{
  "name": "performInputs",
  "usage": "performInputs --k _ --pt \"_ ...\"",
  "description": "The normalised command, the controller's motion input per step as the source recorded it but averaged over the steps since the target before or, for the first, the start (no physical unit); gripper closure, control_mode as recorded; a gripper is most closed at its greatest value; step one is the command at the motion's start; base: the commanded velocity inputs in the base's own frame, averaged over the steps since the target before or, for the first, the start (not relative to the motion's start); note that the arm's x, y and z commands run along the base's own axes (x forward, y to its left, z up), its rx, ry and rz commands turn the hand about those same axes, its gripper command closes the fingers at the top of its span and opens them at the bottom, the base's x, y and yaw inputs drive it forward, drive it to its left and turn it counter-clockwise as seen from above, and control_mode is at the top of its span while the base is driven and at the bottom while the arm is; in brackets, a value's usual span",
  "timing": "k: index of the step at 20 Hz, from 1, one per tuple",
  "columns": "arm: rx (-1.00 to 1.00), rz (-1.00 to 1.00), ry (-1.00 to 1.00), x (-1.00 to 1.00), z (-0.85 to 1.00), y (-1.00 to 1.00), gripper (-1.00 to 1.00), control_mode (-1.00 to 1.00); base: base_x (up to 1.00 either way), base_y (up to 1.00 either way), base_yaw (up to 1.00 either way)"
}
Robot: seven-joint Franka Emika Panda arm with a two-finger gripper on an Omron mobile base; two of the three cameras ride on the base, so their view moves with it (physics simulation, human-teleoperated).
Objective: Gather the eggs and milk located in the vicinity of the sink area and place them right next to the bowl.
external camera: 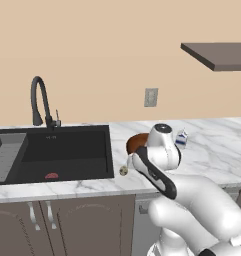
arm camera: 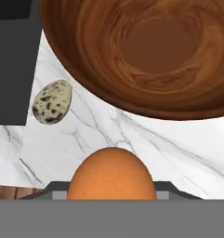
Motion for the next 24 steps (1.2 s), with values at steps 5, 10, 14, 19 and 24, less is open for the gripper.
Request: performInputs --k 5,10,14,19,24 --pt "0.00 -0.24 -0.01 -0.36 -0.17 0.00 1.00 -1.00 0.00 0.00 0.00" --pt "0.00 -0.18 -0.09 0.06 -0.34 0.00 1.00 -1.00 0.00 0.00 0.00" --pt "0.00 -0.05 -0.07 0.08 -0.51 -0.13 1.00 -1.00 0.00 0.00 0.00" --pt "0.00 0.00 -0.01 0.01 -0.57 -0.35 1.00 -1.00 0.00 0.00 0.00" --pt "0.00 0.00 0.00 0.00 -0.51 -0.30 1.00 -1.00 0.00 0.00 0.00"
